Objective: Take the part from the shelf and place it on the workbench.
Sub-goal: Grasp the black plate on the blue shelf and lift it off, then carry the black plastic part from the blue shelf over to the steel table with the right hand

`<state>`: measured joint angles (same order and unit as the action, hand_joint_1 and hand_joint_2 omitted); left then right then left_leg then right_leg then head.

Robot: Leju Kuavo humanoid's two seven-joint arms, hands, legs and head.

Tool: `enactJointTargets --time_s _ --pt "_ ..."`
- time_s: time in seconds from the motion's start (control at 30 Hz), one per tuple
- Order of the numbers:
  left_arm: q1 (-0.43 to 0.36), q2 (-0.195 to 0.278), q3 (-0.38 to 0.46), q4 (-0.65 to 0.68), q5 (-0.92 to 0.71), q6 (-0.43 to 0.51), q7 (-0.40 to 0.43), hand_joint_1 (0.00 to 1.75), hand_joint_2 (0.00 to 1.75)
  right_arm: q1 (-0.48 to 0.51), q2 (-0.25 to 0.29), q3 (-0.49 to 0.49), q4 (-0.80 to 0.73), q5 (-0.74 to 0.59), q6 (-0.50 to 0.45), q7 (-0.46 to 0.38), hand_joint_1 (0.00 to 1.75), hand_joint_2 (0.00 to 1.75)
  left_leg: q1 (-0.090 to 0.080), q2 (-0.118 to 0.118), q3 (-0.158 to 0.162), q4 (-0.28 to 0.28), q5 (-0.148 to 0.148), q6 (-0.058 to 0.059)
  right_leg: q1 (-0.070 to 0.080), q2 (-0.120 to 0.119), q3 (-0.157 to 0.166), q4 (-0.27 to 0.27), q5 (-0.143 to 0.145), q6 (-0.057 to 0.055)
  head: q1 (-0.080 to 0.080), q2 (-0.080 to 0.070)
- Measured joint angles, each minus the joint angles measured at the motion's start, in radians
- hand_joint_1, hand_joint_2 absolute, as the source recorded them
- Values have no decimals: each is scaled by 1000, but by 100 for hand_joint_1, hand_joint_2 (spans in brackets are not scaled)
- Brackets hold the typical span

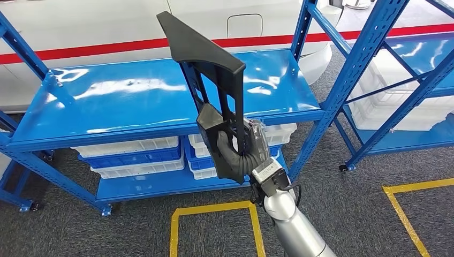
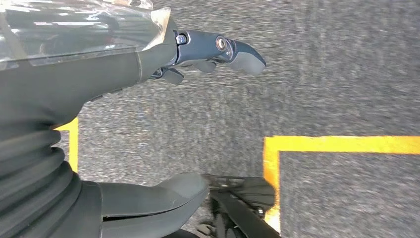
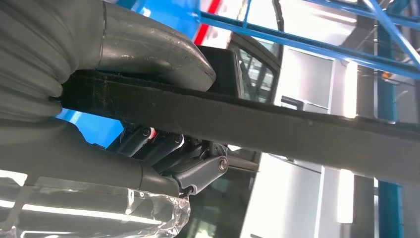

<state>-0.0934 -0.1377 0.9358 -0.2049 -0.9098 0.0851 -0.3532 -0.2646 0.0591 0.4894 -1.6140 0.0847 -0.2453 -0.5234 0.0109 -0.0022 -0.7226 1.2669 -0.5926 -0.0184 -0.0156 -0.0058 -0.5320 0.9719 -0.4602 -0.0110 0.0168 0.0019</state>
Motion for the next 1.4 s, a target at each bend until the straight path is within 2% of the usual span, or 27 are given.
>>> enactJointTargets --time_s 0.23,0.3,0.33,0.37,0.4,0.43,0.47,0.5,0.57,0.6,0.63,0.7,0.73,0.77,0.8,0.83,0.87,0.9,0.93,0.97,1.03,1.1,1.13,1.23,1.3,1.37,1.4 --pt "0 0 0 0 0 0 0 0 175 6 0 -2 0 2 6 -3 175 175 4 0 5 17 10 -4 -1 0 -12 3 6 3 0 0" --pt "-4 2 0 0 -2 -1 0 0 175 17 0 -8 -5 14 25 -16 175 175 14 -2 105 -93 54 -12 -7 0 -48 22 22 18 0 0" --pt "-7 3 0 0 -5 -2 1 0 175 23 0 -12 -11 21 34 -24 175 175 15 -3 154 -168 77 -1 -7 0 -68 30 37 36 1 0" --pt "-11 3 0 0 -7 -3 1 0 175 27 1 -16 -17 25 42 -30 175 175 14 -3 189 -242 103 17 -8 1 -98 68 16 44 2 0" --pt "-13 3 0 -1 -9 -3 1 0 175 30 0 -20 -22 26 44 -32 175 175 7 -2 169 -267 123 39 -6 1 -120 149 -21 54 3 0" --pt "-14 3 0 -1 -10 -3 2 0 175 33 -2 -24 -25 27 45 -34 175 175 3 3 130 -268 156 58 -5 2 -128 217 -53 63 4 0" --pt "-15 2 0 -1 -11 -4 2 0 175 35 -3 -27 -26 29 45 -35 175 175 -1 5 97 -267 184 63 -6 3 -119 269 -85 65 5 0" --pt "-15 2 0 -1 -11 -4 3 0 175 36 -4 -30 -27 31 47 -38 175 175 -2 6 69 -266 207 60 -5 3 -78 266 -83 73 5 0" --pt "-15 2 0 -1 -13 -7 4 0 175 37 -3 -31 -35 37 53 -46 175 175 -5 5 48 -263 230 51 -1 3 41 107 -83 68 4 0" --pt "-15 2 0 -1 -15 -9 4 0 175 38 -2 -31 -41 41 57 -50 175 175 -7 5 43 -263 241 46 2 4 80 44 -93 61 3 0" --pt "-16 2 0 -1 -17 -10 5 0 175 39 -2 -31 -46 46 63 -55 175 175 -7 5 40 -266 253 40 6 5 99 7 -102 54 2 0" --pt "-15 3 0 -1 -20 -11 7 0 175 44 -1 -31 -50 55 71 -62 175 175 -3 3 36 -273 270 28 3 5 87 -2 -92 40 -1 0" --pt "-14 4 0 -1 -21 -10 8 0 175 45 -1 -31 -51 58 74 -64 175 175 1 2 30 -265 255 22 0 3 78 -1 -80 30 -1 0" --pt "-14 5 -1 -1 -21 -10 9 0 175 46 0 -31 -51 61 77 -66 175 175 3 1 21 -240 220 16 -4 1 68 -2 -67 19 -3 0" --pt "-14 6 -1 -1 -22 -10 10 0 175 46 1 -31 -51 62 79 -67 175 175 6 0 8 -195 167 12 -8 -1 57 -2 -53 11 -4 0" --pt "-14 6 -1 -1 -23 -10 10 0 175 47 2 -31 -51 64 80 -69 175 175 7 0 -7 -131 108 6 -5 -2 43 -1 -40 6 -5 0" --pt "-14 6 -1 -1 -23 -10 11 0 175 47 2 -31 -51 65 80 -70 175 175 9 0 -19 -62 66 1 -4 -2 29 1 -26 4 -6 0" --pt "-15 6 -1 -1 -23 -10 11 0 175 48 2 -31 -51 65 81 -71 175 175 10 0 -24 -5 46 -3 -4 -2 13 3 -13 6 -6 0" --pt "-15 7 -1 -1 -24 -10 11 0 175 49 1 -31 -51 64 81 -72 175 175 11 0 -15 23 50 -6 -3 -2 -5 7 -2 8 -7 0" --pt "-15 8 -1 -1 -24 -10 11 0 175 51 1 -31 -51 63 81 -73 175 175 12 0 10 17 70 -7 -4 -2 -23 12 8 11 -6 0" --pt "-17 9 -1 -1 -24 -10 11 0 175 52 0 -31 -51 58 82 -77 175 175 15 -1 109 -93 101 -4 -4 -2 -52 25 23 19 -7 0" --pt "-23 10 -1 -1 -24 -10 10 0 175 52 0 -32 -52 55 82 -80 175 175 12 -4 198 -220 87 5 -1 -3 -70 35 36 32 -6 0" --pt "-25 11 -1 -1 -24 -11 10 0 175 52 0 -32 -53 54 84 -83 175 175 8 -5 215 -251 75 11 0 -4 -74 37 43 39 -5 0" --pt "-27 10 -1 -1 -23 -12 9 0 175 53 -1 -32 -54 48 88 -90 175 175 1 -2 203 -267 98 39 2 -5 -87 37 57 57 -5 0" --pt "-28 10 -1 -1 -22 -13 6 0 175 53 -4 -33 -54 44 89 -91 175 175 3 5 175 -276 131 57 4 -2 -121 98 -3 49 -2 0" --pt "-29 11 0 -1 -21 -13 3 0 175 56 -7 -35 -54 42 89 -93 175 175 2 8 139 -276 161 65 1 0 -162 226 -96 37 1 0" --pt "-28 11 0 -1 -21 -14 1 0 175 59 -8 -35 -54 41 89 -93 175 175 1 9 122 -276 175 64 1 0 -171 284 -120 40 1 0"
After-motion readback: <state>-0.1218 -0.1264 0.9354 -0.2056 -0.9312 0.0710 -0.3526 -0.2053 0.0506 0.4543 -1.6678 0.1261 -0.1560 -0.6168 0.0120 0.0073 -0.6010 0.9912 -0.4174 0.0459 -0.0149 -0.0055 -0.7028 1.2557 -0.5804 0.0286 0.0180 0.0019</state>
